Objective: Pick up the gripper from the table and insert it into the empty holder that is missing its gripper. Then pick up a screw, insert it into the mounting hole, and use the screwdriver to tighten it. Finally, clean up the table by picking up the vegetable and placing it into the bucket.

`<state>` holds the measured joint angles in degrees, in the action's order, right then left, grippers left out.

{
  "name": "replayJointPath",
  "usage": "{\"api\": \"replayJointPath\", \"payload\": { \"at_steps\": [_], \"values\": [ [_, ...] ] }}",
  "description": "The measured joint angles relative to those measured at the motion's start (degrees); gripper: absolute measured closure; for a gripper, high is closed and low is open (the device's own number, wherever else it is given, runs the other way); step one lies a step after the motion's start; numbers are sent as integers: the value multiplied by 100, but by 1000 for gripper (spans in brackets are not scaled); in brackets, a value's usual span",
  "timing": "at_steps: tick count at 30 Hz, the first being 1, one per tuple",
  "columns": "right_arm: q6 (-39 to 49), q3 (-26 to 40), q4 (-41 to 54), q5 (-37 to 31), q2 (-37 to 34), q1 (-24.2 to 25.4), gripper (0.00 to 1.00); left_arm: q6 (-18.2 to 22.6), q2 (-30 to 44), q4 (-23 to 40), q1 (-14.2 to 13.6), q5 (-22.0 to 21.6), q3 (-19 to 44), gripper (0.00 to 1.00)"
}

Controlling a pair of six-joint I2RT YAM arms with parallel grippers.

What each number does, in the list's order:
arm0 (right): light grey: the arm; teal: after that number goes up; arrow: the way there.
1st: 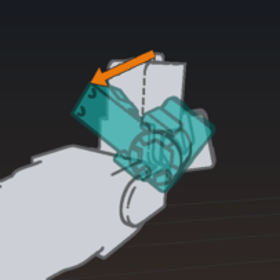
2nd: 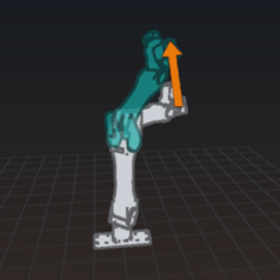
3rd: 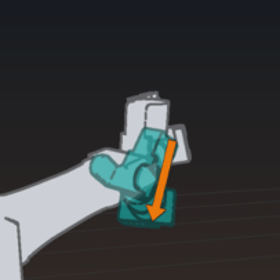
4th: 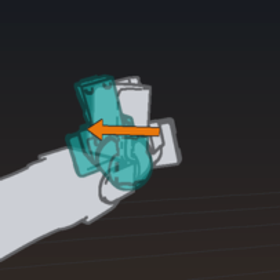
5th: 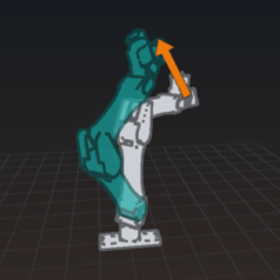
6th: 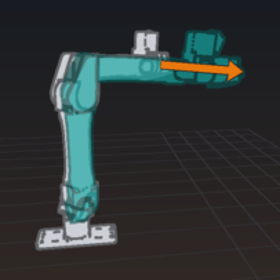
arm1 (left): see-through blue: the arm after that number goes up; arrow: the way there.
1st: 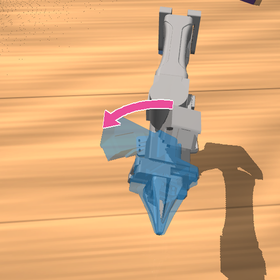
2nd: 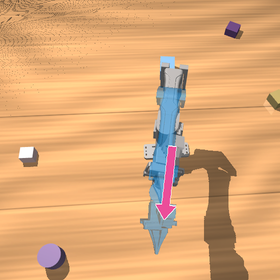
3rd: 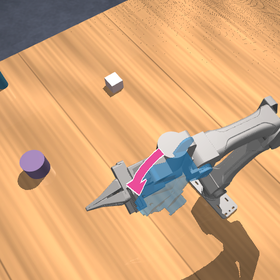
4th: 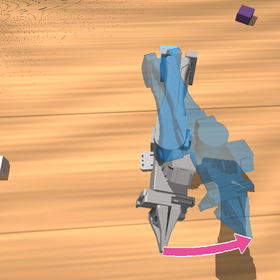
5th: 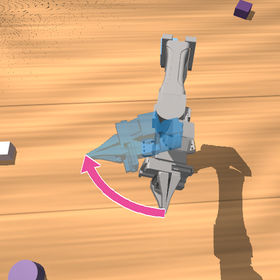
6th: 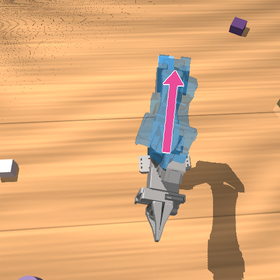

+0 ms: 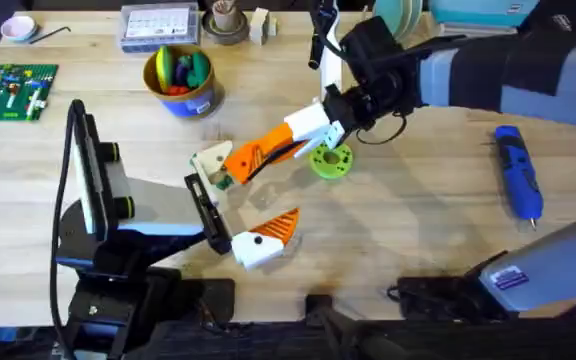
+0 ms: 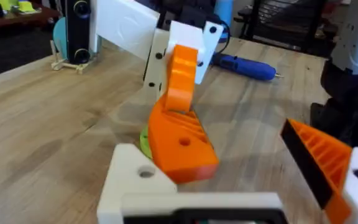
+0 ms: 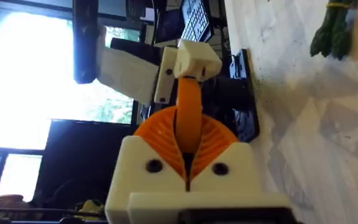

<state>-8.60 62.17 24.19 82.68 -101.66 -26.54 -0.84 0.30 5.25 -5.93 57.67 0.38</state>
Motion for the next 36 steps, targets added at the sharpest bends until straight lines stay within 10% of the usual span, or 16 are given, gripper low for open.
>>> {"api": "replayJointPath", "payload": {
  "at_steps": [36],
  "values": [
    [-917,-2,-846,274,-459,-114,993,-4,1,3,2,-8,0,7]
  ]
}}
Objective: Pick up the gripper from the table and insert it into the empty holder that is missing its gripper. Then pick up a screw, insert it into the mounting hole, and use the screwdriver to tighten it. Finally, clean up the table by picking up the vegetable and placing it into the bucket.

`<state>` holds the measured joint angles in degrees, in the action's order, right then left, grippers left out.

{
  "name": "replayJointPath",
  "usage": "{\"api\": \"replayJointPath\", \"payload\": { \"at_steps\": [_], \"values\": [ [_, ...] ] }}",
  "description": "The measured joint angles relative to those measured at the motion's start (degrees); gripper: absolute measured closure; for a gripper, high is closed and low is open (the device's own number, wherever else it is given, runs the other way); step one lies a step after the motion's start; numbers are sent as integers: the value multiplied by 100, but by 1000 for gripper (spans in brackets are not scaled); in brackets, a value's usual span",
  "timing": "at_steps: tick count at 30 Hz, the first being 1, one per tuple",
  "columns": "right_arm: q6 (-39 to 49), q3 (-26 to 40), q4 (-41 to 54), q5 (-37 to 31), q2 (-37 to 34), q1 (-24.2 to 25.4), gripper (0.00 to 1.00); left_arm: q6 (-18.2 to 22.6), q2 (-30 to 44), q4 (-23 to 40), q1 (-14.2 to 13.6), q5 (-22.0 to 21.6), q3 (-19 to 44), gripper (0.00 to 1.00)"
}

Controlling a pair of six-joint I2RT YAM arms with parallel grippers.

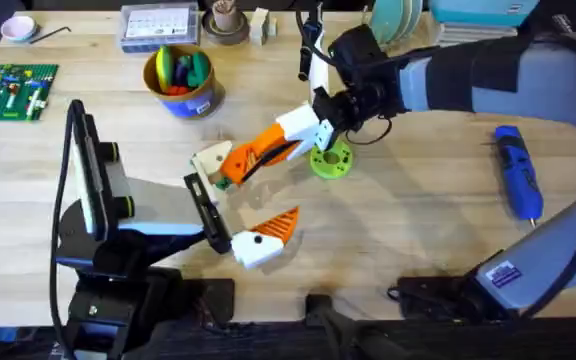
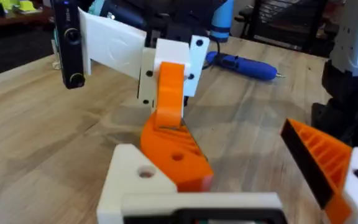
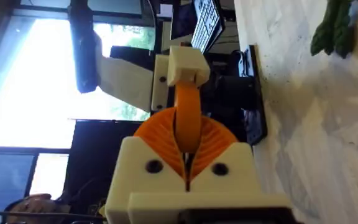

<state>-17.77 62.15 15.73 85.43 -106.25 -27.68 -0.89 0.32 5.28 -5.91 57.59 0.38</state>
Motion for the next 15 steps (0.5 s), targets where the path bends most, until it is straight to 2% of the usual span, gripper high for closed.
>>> {"api": "replayJointPath", "payload": {
  "at_steps": [15],
  "values": [
    [-1456,2,-1471,-642,1,-323,993,-85,0,-15,44,-215,0,7]
  ]
}}
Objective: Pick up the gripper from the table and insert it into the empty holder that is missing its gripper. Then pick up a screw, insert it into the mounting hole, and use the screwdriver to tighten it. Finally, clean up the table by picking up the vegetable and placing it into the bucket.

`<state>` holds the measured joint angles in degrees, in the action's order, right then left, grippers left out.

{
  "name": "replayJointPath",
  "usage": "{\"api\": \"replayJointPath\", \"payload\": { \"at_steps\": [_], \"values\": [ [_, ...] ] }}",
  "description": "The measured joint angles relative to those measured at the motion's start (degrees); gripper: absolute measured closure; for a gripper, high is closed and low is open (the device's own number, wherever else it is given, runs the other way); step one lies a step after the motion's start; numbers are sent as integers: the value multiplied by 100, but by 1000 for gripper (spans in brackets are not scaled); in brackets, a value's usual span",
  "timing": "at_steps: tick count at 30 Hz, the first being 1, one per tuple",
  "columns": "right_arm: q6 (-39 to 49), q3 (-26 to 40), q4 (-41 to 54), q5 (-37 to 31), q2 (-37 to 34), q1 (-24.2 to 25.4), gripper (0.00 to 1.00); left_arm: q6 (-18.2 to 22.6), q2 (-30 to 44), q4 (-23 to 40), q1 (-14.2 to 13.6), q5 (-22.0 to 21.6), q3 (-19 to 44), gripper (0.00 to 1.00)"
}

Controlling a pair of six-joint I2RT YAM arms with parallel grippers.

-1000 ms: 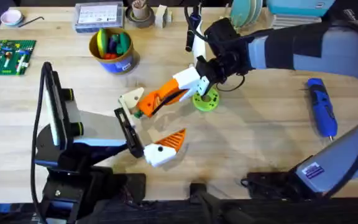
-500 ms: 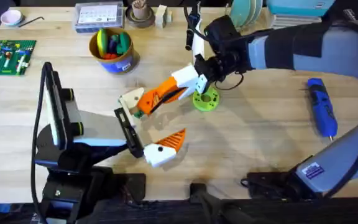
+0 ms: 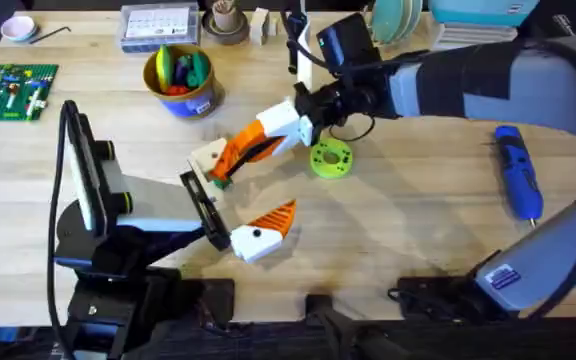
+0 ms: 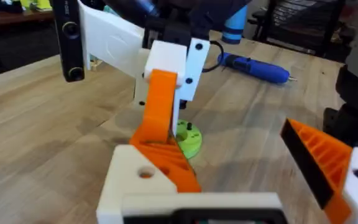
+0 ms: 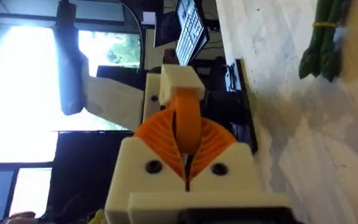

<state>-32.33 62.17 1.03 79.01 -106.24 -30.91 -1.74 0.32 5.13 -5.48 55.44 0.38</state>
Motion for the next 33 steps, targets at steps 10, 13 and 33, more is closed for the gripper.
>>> {"api": "replayJointPath", "payload": {
  "at_steps": [10,13,33],
  "values": [
    [-873,4,-724,-852,128,-300,994,-139,11,-26,99,-359,0,8],
    [-1176,4,-999,-1145,146,-391,994,-185,11,-39,134,-536,0,8],
    [-2366,2,-2003,-2059,155,-765,994,-195,11,-63,170,-1373,24,8]
  ]
}}
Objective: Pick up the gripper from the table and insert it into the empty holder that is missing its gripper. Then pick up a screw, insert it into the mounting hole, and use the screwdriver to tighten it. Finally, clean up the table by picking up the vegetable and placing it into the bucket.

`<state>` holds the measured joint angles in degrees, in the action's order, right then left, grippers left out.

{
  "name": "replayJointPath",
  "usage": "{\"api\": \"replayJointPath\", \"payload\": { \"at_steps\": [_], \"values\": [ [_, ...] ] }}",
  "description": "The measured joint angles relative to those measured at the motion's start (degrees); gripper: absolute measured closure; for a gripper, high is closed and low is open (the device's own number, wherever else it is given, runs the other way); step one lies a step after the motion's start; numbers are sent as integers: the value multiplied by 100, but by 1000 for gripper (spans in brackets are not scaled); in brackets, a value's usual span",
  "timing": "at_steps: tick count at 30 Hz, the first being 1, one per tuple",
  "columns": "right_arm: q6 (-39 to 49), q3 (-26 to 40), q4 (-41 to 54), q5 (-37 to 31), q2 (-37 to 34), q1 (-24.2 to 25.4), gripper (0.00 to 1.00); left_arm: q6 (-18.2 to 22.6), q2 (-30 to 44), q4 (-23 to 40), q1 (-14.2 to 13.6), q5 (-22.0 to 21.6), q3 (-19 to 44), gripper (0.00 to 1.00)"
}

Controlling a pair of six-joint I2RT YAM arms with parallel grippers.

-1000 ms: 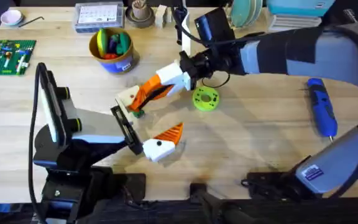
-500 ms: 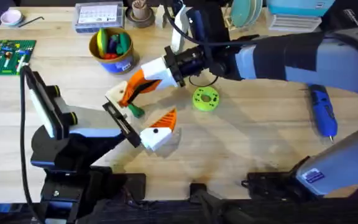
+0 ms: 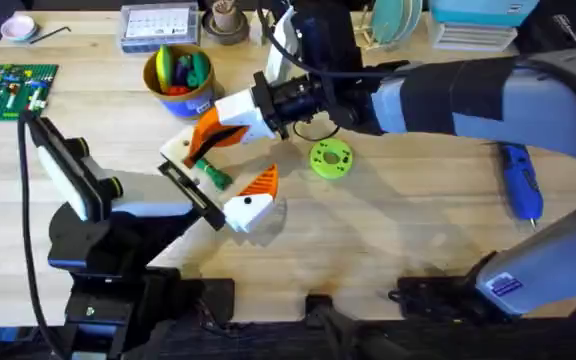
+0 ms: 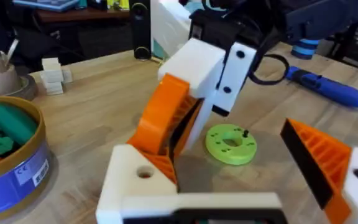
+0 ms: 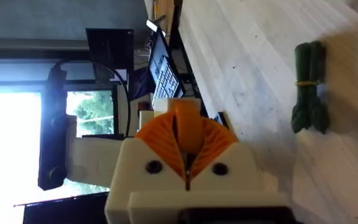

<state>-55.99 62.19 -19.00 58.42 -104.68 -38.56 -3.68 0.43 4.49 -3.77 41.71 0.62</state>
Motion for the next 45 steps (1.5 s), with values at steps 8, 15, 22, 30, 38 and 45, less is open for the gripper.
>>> {"api": "replayJointPath", "payload": {
  "at_steps": [8,15,22,30,38,45],
  "values": [
    [71,0,-34,-113,0,-68,994,-7,0,12,20,-96,9,8],
    [273,0,-27,-53,0,-68,994,0,0,22,20,-96,15,8],
    [339,0,-27,-23,0,-66,994,2,0,24,20,-93,17,8],
    [602,0,19,639,-55,113,803,136,-13,28,17,146,22,8],
    [688,-2,48,1598,-168,303,647,296,-13,50,-46,629,22,8],
    [693,-9,56,2399,-195,400,337,369,-13,85,-131,1021,22,8]
  ]
}}
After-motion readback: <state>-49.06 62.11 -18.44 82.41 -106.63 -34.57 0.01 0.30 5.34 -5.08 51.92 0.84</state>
